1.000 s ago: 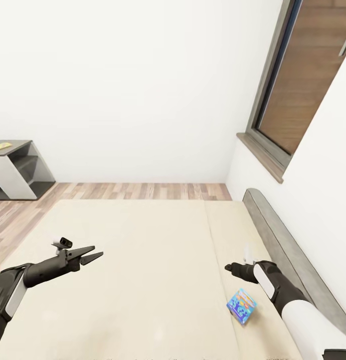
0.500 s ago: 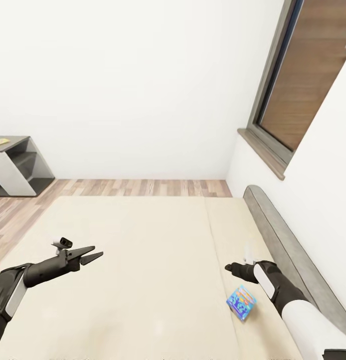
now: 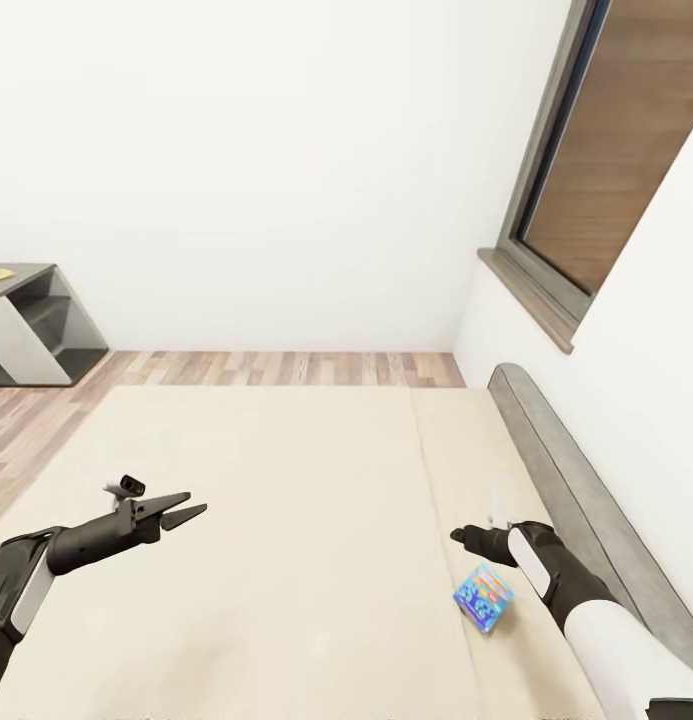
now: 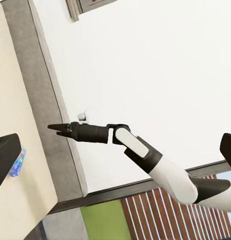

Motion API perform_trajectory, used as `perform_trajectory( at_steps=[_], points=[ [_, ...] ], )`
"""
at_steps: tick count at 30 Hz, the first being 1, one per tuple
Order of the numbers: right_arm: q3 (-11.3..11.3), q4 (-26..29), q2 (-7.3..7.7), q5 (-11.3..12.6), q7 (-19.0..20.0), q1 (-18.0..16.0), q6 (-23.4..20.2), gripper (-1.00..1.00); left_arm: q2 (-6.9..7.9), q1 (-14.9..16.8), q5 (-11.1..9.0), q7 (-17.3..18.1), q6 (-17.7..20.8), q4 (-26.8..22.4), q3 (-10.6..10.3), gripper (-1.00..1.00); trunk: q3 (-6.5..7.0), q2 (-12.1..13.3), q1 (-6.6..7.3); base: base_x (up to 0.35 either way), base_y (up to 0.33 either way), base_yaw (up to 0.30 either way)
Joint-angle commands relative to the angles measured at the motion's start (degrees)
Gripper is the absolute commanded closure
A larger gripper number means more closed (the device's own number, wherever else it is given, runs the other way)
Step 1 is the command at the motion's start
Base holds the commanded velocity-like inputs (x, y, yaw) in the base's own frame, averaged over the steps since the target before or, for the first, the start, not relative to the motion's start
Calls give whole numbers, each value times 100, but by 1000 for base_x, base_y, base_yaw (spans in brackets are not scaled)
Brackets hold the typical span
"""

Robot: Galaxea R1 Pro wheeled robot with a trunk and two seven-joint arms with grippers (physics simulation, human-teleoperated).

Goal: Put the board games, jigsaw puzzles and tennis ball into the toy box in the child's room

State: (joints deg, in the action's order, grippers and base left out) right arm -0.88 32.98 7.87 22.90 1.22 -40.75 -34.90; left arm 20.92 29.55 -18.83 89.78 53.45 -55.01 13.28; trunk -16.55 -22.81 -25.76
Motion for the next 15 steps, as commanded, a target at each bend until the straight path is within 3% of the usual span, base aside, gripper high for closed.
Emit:
perform_trajectory(
  at_steps=[1,15],
  points=[
    [-9,6,4,-4,12,-3,-26,-100,1,4,2,22,61,-1,-1,-100,-20,-11,-3,0,0,0],
    [9,9,7,10,12,-5,-28,-100,-1,3,2,22,61,-1,-43,-100,-152,-11,-3,0,0,0]
  ],
)
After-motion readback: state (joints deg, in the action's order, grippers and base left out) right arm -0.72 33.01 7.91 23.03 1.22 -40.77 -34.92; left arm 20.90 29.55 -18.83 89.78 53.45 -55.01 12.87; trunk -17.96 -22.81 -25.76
